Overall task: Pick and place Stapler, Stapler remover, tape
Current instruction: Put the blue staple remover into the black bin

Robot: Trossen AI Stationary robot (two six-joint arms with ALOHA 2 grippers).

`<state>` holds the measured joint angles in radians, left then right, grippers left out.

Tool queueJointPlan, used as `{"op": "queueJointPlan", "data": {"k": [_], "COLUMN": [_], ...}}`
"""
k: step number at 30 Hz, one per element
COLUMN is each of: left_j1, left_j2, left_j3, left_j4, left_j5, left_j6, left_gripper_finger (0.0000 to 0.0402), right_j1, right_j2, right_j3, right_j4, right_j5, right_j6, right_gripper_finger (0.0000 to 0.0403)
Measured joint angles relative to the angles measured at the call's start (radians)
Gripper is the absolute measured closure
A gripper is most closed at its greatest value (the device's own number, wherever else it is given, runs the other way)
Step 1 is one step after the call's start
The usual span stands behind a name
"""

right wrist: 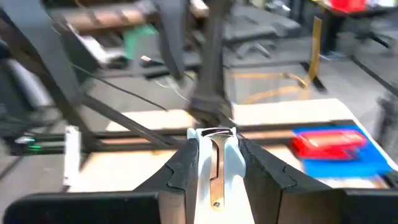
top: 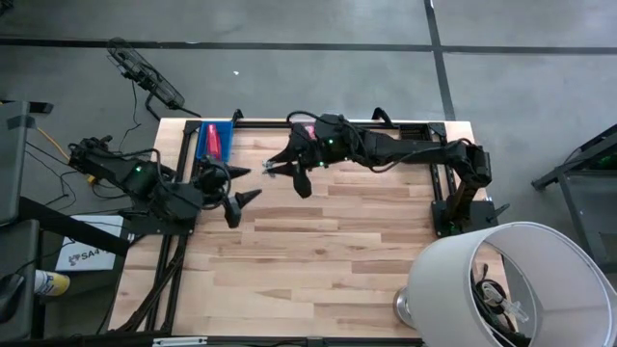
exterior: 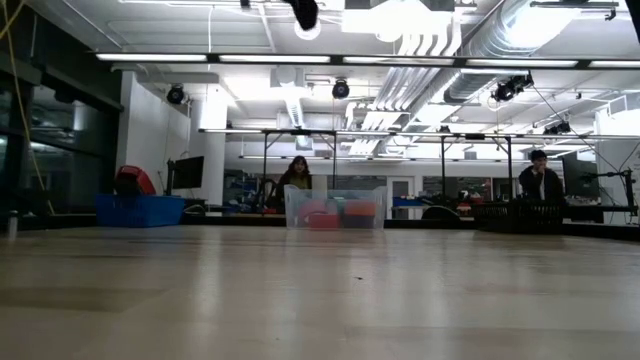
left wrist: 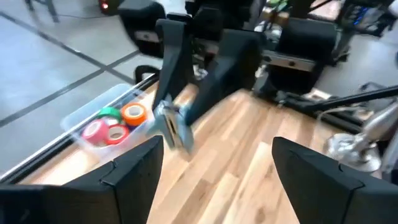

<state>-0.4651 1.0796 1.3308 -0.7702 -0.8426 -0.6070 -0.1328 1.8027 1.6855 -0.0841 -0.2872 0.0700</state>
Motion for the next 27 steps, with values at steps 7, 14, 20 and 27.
{"op": "queueJointPlan", "data": {"k": [7, 14, 20, 27], "left_j1": [0.001, 0.0, 0.001, 0.0], "left_j2": [-0.067, -0.085, -0.098, -0.237], "left_j3": [0.0, 0.0, -0.025, -0.205], "left_j4": [-0.218, -0.463, -0.572, -0.524], "left_j5": [-0.128, -0.212, -0.234, -0.183], "left_j6": [-0.109, -0.24, -0.265, -0.322], "left_gripper_finger": [0.0106, 0.0106, 0.0106, 0.0106], "right_j1": [-0.024, -0.059, -0.088, -0.095], "right_j2": [0.0, 0.0, 0.0, -0.006], "right_j3": [0.0, 0.0, 0.0, -0.057], "right_j4": [-0.156, -0.331, -0.445, -0.508], "right_j5": [0.156, 0.345, 0.422, 0.501], "right_j6": [0.016, 0.076, 0.131, 0.229], "right_gripper_finger": [0.0314, 0.0314, 0.0314, 0.0314]}}
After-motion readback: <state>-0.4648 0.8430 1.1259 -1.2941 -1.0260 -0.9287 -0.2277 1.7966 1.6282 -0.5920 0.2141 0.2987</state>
